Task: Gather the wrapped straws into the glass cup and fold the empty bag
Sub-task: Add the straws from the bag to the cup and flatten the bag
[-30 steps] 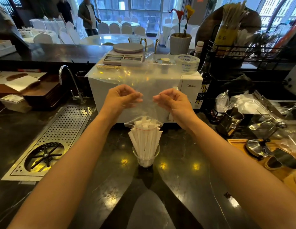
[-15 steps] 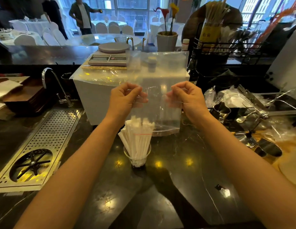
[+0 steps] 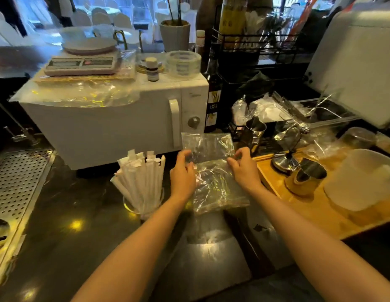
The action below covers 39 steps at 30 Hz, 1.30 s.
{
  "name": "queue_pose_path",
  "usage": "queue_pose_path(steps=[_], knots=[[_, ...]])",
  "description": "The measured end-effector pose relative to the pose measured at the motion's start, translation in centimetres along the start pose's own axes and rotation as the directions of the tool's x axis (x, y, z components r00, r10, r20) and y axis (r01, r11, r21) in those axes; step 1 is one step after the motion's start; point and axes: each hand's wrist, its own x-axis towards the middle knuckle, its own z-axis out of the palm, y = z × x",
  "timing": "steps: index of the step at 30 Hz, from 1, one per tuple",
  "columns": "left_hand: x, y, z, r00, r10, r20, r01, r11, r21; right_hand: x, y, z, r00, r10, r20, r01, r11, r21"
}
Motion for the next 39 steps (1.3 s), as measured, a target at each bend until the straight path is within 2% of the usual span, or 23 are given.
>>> queue_pose_path(steps=[7, 9, 12, 14, 16, 22, 26, 27, 29, 31, 33, 34, 36, 39], knots=[[0.6, -3.9, 2.5, 0.958, -0.195, 0.211, 0.144, 0.962, 0.233, 0.4, 4.7, 0.5, 0.988, 0.119, 0.095, -0.114, 0.992, -0.059], [0.6, -4.6, 2.8, 0.922, -0.257, 0.290, 0.187, 0.951, 0.247, 0.7, 5.6, 0.7, 0.985, 0.110, 0.132, -0.099, 0.991, -0.087], [0.7, -5.6, 3.1, 0.842, -0.325, 0.432, 0.212, 0.934, 0.288, 1.0, 6.8, 1.1, 0.978, 0.084, 0.189, -0.039, 0.972, -0.230], [1.1, -6.1, 3.2, 0.795, -0.352, 0.494, 0.182, 0.916, 0.358, 1.1, 7.4, 1.2, 0.971, 0.052, 0.233, 0.039, 0.929, -0.369], [1.5, -6.3, 3.2, 0.779, -0.352, 0.519, 0.153, 0.909, 0.388, 1.3, 7.8, 1.2, 0.964, -0.005, 0.267, 0.139, 0.864, -0.484], [2.2, -6.5, 3.5, 0.797, -0.294, 0.527, 0.016, 0.884, 0.468, 1.7, 7.9, 1.7, 0.928, -0.029, 0.372, 0.290, 0.683, -0.671], [2.4, -6.4, 3.5, 0.759, -0.366, 0.538, -0.089, 0.761, 0.643, 1.7, 8.3, 2.1, 0.900, -0.033, 0.434, 0.363, 0.608, -0.706], [2.4, -6.1, 3.4, 0.764, -0.396, 0.510, -0.085, 0.721, 0.688, 1.6, 8.3, 2.2, 0.900, -0.040, 0.433, 0.369, 0.599, -0.710], [2.1, -5.4, 3.3, 0.824, -0.390, 0.411, -0.064, 0.657, 0.751, 1.6, 8.2, 2.3, 0.918, -0.117, 0.379, 0.374, 0.573, -0.729], [1.8, -5.2, 3.7, 0.902, -0.274, 0.334, -0.077, 0.658, 0.749, 1.6, 7.6, 2.7, 0.929, -0.204, 0.309, 0.368, 0.592, -0.717], [1.7, -5.5, 4.6, 0.919, -0.164, 0.358, -0.176, 0.643, 0.746, 1.7, 6.9, 3.3, 0.917, -0.190, 0.352, 0.382, 0.677, -0.629], [1.6, -5.8, 5.1, 0.900, -0.156, 0.408, -0.241, 0.603, 0.761, 1.5, 6.8, 3.7, 0.900, -0.155, 0.406, 0.388, 0.711, -0.587], [1.1, -6.8, 5.8, 0.839, -0.230, 0.493, -0.329, 0.509, 0.796, 1.1, 7.1, 4.4, 0.862, -0.062, 0.502, 0.383, 0.730, -0.567], [0.5, -8.6, 5.8, 0.791, -0.324, 0.520, -0.355, 0.450, 0.820, 0.5, 8.0, 4.8, 0.803, 0.085, 0.590, 0.368, 0.708, -0.603]])
